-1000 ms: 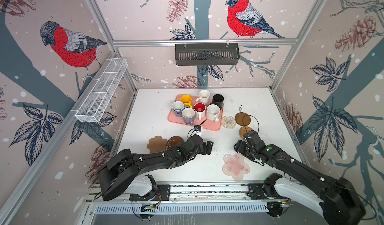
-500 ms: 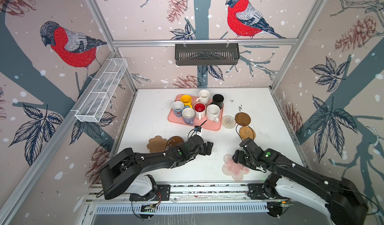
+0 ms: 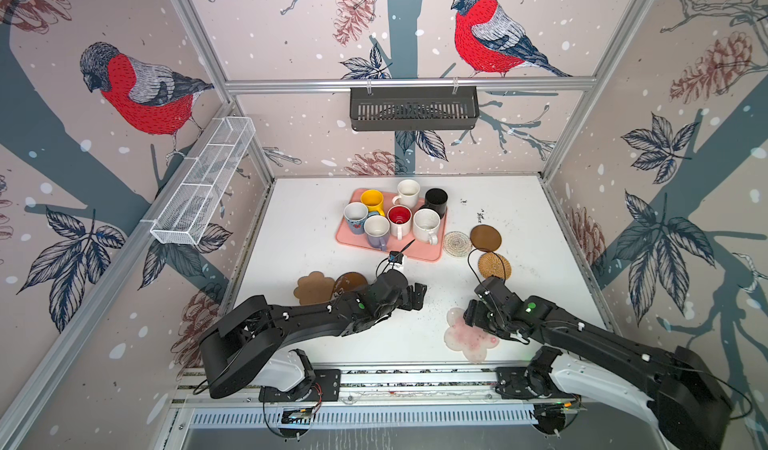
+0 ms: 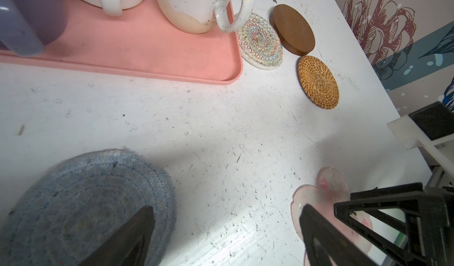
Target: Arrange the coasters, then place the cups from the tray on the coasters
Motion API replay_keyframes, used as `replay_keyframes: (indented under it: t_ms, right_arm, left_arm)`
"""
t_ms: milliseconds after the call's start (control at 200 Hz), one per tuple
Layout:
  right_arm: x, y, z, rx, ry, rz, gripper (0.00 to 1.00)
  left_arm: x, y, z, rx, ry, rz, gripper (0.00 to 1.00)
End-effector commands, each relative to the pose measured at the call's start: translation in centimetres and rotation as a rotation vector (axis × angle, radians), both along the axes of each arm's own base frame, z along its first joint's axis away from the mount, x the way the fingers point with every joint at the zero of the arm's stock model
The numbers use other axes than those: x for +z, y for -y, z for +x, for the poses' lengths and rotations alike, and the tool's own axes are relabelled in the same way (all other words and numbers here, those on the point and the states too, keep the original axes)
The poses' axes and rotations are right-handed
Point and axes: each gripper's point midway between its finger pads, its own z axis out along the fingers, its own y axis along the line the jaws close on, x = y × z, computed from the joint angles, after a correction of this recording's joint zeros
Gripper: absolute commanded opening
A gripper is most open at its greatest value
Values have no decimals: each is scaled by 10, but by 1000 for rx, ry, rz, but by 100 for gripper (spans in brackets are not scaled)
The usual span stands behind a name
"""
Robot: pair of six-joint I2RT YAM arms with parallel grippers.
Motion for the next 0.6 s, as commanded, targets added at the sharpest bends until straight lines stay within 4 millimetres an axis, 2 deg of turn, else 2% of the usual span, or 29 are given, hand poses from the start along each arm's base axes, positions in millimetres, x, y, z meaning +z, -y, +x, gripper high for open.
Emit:
replay_keyframes:
  t_ms: [0, 415, 440, 595]
  right_arm:
    - [8, -30, 16, 29, 46, 122, 77]
    - [36, -71, 65, 91, 125, 169, 76]
    - [31, -72, 66, 94, 111, 157, 76]
    - [36, -83, 78, 112, 126, 163, 75]
  left_arm:
    - [3, -3, 4, 24, 14, 11, 93]
    - [6, -26, 4, 97, 26, 42, 93]
    - [6, -28, 4, 101, 27, 43, 93]
    - [9, -35, 4, 121, 45, 40, 93]
